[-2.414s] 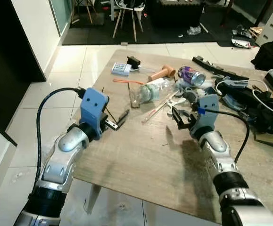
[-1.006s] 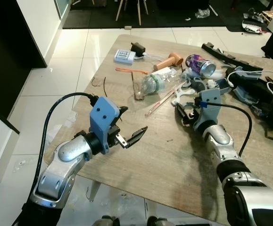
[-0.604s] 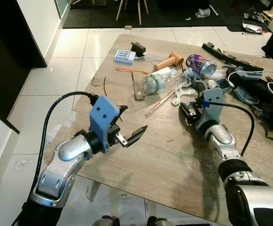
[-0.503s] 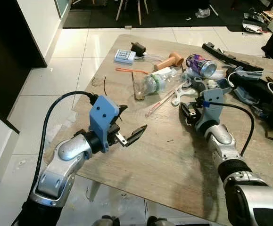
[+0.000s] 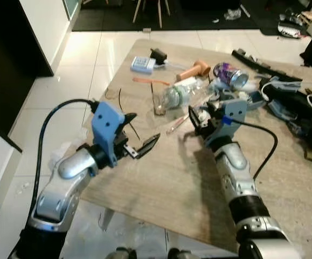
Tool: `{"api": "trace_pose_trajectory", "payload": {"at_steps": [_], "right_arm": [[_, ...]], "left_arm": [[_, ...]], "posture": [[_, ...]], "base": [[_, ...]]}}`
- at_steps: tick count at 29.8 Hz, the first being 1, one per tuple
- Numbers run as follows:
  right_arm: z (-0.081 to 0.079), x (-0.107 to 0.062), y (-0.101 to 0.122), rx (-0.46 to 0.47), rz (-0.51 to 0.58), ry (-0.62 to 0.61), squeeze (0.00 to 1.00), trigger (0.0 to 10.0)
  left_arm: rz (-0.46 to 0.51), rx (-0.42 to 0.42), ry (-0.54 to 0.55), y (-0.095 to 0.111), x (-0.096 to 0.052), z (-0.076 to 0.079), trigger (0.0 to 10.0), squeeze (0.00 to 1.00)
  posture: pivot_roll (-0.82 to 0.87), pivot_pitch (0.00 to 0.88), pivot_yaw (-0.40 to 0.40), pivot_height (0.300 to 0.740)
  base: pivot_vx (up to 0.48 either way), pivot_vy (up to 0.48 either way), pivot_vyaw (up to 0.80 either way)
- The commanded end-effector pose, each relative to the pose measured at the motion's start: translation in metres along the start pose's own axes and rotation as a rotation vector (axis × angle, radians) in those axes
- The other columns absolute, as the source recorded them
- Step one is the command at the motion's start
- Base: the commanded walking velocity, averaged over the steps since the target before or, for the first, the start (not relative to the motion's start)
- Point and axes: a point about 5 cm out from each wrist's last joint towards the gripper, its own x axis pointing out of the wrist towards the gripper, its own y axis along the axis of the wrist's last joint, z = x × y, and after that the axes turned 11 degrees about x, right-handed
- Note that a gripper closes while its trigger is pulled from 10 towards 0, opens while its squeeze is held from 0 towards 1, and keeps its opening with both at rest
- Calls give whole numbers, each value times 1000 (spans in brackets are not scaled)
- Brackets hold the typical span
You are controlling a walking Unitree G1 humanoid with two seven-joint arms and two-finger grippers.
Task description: Picking trash to rubbish bin
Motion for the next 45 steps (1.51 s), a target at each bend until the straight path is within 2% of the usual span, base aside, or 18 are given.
{"api": "trace_pose_trajectory", "payload": {"at_steps": [1,2,3,4,6,8,13,18,22,31,37,43,45], "right_arm": [[-9,-2,13,11,46,-1,0,1490],[-9,-2,13,11,46,-1,0,1490],[-11,-1,18,-7,63,-12,0,10000],[-12,-2,22,-26,72,-20,0,10000],[-8,-5,29,-242,68,-31,0,10000],[-5,-6,29,-256,60,-53,0,10000],[4,-11,31,-270,13,-130,0,10000],[9,-13,30,-296,-7,-179,0,10000],[14,-16,22,-351,-76,-208,0,10000],[18,-19,17,-347,-136,-286,0,10000],[11,-26,12,-234,-127,-311,0,10000],[10,-29,9,-226,-129,-326,0,10000],[11,-29,8,-188,-129,-343,0,10000]], "left_arm": [[-16,-62,100,-7,0,-9,10000,0],[-16,-62,100,-7,0,-9,10000,0],[-23,-61,170,-9,0,-16,10000,0],[-32,-54,226,-11,0,-21,10000,0],[-102,-43,439,-26,-1,-33,10000,0],[-119,-55,464,-29,-1,-33,10000,0],[-158,7,462,-34,1,-28,10000,0],[-167,-10,517,-38,-4,-31,10000,0],[-163,-17,549,-39,-7,-34,10000,0],[-171,-3,540,-38,-2,-38,10000,0],[-169,-9,525,-38,4,-34,10000,0],[-164,-11,516,-37,7,-33,10000,0],[-162,-8,512,-36,7,-33,10000,0]], "posture": [[32,152,22,740],[32,152,22,740],[20,142,22,740],[13,139,22,740],[-9,119,17,740],[-11,119,16,740],[-15,103,19,740],[-10,97,26,740],[-6,88,24,740],[-9,83,31,740],[-13,80,35,740],[-3,82,34,740],[-4,84,37,740]], "base": [[0,0,0],[0,0,0],[0,0,0],[0,0,0],[0,0,0],[0,0,0],[0,0,0],[0,0,0],[0,0,0],[0,0,0],[0,0,0],[-219,0,0],[-289,0,0]]}}
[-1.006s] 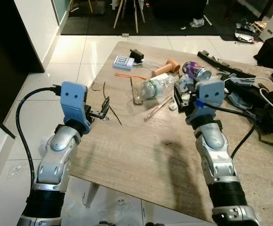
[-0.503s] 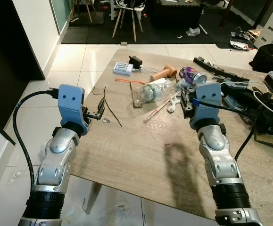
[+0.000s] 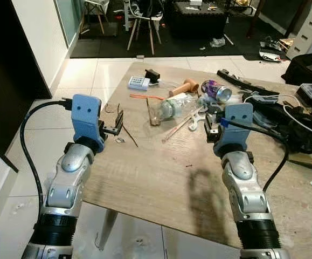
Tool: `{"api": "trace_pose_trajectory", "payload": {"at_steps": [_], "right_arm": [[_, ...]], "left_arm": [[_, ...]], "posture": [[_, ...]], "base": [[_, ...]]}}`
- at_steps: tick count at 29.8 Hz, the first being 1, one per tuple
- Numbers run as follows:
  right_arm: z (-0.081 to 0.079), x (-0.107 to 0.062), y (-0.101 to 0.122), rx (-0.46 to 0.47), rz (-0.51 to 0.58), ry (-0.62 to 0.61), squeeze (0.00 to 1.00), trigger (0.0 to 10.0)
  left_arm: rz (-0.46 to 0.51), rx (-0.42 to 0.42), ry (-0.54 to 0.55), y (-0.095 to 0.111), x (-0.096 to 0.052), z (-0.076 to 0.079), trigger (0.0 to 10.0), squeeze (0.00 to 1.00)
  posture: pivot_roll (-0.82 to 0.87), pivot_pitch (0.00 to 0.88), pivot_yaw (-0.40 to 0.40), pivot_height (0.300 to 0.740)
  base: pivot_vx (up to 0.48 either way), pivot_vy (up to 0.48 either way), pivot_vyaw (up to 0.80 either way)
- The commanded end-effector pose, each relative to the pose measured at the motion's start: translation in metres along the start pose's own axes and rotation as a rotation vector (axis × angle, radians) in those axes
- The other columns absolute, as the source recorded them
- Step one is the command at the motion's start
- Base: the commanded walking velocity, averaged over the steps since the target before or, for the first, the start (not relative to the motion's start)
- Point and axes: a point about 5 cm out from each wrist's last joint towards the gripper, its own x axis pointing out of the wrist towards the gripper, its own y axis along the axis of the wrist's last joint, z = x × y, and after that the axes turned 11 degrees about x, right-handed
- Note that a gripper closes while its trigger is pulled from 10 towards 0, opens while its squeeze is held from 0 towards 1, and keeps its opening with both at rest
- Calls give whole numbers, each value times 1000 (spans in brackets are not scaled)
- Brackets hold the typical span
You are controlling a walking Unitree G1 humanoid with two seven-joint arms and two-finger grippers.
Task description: Picking trash to rubbish bin
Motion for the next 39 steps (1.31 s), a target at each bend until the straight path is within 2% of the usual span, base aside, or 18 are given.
{"api": "trace_pose_trajectory", "payload": {"at_steps": [1,11,24,31,36,39], "right_arm": [[3,-3,-2,31,-9,-23,0,10000],[-1,-5,-5,118,-38,-13,0,10000],[-5,-7,-6,128,-29,-21,0,10000],[-3,-11,-12,174,-67,-37,0,10000],[-4,-13,-14,184,-72,-40,0,10000],[-5,-14,-15,189,-75,-40,0,10000]], "left_arm": [[-5,-4,-10,-2,0,4,10000,0],[-2,5,-22,-2,-2,1,10000,0],[-4,25,-58,-1,-1,4,10000,0],[-13,37,-111,-1,0,9,10000,0],[-40,92,-192,-5,-1,16,10000,0],[-49,115,-222,-7,-1,20,10000,0]], "posture": [[-4,84,37,740],[6,90,40,740],[11,100,59,740],[10,107,69,740],[10,114,76,740],[11,120,80,740]], "base": [[-292,0,0],[-336,0,0],[-333,0,0],[0,0,0],[0,0,0],[0,-480,0]]}}
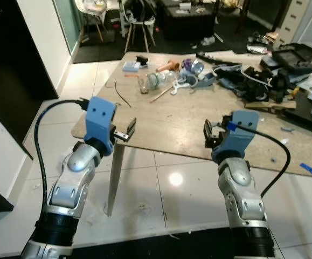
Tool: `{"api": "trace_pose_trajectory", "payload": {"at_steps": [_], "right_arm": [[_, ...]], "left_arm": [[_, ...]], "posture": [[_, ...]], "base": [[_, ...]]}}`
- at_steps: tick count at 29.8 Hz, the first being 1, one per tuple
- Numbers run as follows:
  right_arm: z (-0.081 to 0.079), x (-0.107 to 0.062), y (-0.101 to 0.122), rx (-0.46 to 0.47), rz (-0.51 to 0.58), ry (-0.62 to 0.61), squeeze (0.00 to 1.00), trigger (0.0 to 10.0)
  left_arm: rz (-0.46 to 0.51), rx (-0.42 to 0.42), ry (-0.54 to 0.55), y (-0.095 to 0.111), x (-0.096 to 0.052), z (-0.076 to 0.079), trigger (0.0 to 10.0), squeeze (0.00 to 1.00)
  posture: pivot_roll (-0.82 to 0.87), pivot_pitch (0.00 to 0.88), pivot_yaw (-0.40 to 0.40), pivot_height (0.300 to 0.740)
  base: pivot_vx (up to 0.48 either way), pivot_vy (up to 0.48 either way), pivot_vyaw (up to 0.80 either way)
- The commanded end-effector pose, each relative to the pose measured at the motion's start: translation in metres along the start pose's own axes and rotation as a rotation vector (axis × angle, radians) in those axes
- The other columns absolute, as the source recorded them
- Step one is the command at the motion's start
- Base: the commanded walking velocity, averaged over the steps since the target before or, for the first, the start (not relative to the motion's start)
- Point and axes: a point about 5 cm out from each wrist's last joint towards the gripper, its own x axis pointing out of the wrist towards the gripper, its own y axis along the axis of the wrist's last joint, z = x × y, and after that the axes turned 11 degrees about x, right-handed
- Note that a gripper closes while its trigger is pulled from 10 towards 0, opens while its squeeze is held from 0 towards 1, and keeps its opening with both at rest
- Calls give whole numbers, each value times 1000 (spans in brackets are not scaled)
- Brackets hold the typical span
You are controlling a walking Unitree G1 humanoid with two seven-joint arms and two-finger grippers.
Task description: Picking trash to rubbish bin
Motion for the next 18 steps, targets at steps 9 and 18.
{"api": "trace_pose_trajectory", "payload": {"at_steps": [9,18], "right_arm": [[2,-6,-5,24,-19,-11,0,10000],[2,-6,-4,23,-18,-10,0,10000]], "left_arm": [[-47,16,-42,-7,-2,3,10000,0],[-45,9,-9,-7,0,1,10000,0]], "posture": [[10,125,83,740],[4,116,82,740]], "base": [[0,-107,0],[0,0,0]]}}
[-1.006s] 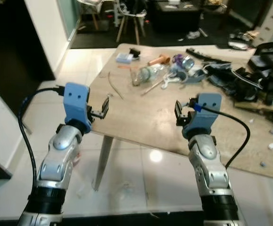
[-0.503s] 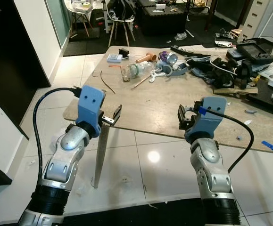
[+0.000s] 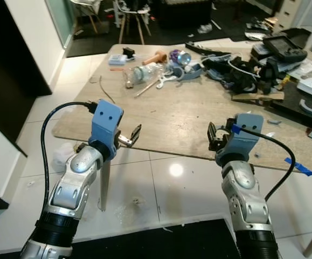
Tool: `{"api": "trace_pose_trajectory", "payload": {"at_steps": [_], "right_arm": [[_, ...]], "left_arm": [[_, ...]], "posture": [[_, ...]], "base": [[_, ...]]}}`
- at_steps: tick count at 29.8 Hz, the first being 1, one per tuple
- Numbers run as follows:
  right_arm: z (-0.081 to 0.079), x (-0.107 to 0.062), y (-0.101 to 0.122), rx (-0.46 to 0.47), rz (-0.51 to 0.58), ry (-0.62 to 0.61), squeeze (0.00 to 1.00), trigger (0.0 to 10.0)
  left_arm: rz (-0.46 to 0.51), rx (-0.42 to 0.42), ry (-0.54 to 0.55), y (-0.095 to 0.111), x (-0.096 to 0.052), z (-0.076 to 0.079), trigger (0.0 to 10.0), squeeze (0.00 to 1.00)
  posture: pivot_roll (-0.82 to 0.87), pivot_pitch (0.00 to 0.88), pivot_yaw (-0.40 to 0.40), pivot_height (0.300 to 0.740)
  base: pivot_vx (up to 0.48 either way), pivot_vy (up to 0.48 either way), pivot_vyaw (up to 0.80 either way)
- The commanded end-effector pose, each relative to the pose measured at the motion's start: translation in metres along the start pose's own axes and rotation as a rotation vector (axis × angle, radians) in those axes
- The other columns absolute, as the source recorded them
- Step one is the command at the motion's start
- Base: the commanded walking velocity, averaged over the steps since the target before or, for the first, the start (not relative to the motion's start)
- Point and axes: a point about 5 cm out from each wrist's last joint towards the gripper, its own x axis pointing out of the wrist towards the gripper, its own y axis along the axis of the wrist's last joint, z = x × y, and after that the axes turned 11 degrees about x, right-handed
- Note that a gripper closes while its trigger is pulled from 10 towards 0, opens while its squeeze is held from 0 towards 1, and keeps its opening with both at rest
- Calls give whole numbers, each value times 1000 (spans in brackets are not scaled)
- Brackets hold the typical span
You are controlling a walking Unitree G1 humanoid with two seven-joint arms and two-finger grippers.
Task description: Picking trash to rubbish bin
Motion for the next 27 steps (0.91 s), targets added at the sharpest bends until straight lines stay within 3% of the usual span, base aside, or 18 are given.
{"api": "trace_pose_trajectory", "payload": {"at_steps": [1,27], "right_arm": [[-3,-2,-2,17,-10,11,0,10000],[-6,1,2,-3,8,41,0,10000]], "left_arm": [[-24,0,50,-6,0,-4,10000,0],[10,-58,138,-2,3,-7,10000,0]], "posture": [[2,110,80,740],[-48,65,49,740]], "base": [[0,0,0],[0,0,-769]]}}
